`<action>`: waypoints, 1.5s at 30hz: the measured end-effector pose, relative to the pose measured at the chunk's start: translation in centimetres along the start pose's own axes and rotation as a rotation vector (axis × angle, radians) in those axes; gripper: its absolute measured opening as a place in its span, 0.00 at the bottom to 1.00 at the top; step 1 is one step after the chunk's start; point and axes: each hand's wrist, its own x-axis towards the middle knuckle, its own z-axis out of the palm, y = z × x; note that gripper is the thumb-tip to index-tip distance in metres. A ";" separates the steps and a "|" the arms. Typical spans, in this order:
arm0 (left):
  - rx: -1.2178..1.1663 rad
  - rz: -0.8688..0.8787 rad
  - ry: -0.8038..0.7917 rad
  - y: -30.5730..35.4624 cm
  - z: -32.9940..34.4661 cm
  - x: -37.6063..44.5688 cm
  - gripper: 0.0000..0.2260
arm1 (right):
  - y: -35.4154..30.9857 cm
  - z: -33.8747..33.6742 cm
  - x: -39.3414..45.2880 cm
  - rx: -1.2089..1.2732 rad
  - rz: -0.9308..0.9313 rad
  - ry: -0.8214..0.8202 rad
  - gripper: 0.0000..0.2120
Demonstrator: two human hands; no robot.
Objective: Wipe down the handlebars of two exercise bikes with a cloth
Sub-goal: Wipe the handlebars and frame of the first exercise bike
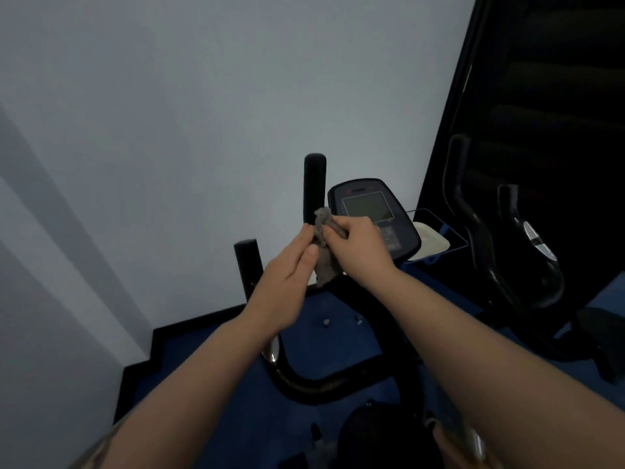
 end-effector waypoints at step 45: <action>0.457 0.227 -0.076 0.3 4.8 -5.6 0.19 | 6.2 -4.3 -15.0 0.196 0.148 0.138 0.15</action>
